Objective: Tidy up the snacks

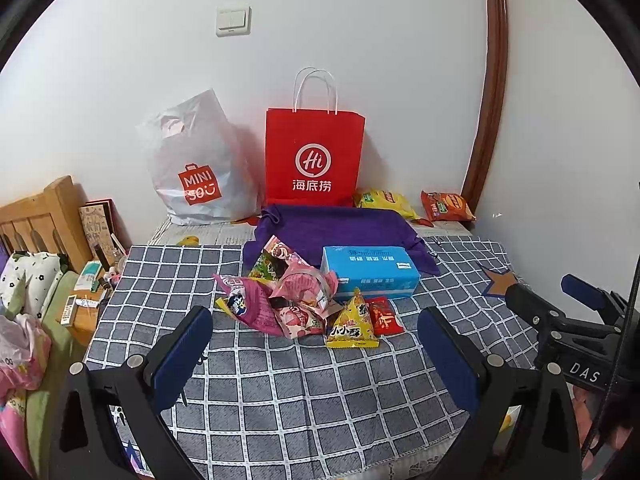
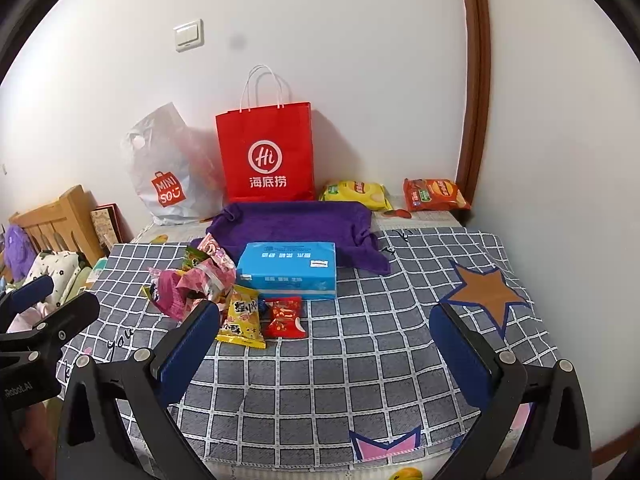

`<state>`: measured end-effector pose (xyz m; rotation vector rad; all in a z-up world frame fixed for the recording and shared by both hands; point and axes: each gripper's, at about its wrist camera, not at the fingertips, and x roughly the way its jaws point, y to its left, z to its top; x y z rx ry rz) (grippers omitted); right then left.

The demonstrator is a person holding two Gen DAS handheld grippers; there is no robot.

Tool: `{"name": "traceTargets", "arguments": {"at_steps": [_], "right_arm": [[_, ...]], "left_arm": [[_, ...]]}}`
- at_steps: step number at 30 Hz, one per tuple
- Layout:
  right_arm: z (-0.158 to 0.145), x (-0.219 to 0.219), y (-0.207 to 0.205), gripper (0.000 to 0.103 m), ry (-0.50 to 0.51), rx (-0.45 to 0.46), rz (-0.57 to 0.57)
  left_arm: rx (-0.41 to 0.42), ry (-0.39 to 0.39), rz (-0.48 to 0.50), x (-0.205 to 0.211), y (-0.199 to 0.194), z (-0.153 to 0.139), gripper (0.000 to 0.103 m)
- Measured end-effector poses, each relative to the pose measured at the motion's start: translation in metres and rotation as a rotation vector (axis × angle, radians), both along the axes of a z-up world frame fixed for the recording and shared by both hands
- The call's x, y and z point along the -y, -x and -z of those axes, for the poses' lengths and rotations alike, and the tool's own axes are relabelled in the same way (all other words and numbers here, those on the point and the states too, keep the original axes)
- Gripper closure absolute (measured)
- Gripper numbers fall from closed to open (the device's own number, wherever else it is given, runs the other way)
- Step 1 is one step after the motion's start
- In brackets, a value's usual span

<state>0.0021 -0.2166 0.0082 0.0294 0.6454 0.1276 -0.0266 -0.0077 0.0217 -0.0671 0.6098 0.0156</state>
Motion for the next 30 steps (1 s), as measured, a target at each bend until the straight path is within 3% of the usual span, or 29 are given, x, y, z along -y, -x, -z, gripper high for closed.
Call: {"name": "traceTargets", "arguments": {"at_steps": [30], "right_arm": [[-0.007, -0.001, 0.011, 0.000, 0.005, 0.066, 0.022]], "left_arm": [[0.013, 0.001, -0.007, -0.002, 0.003, 0.000, 0.000]]}}
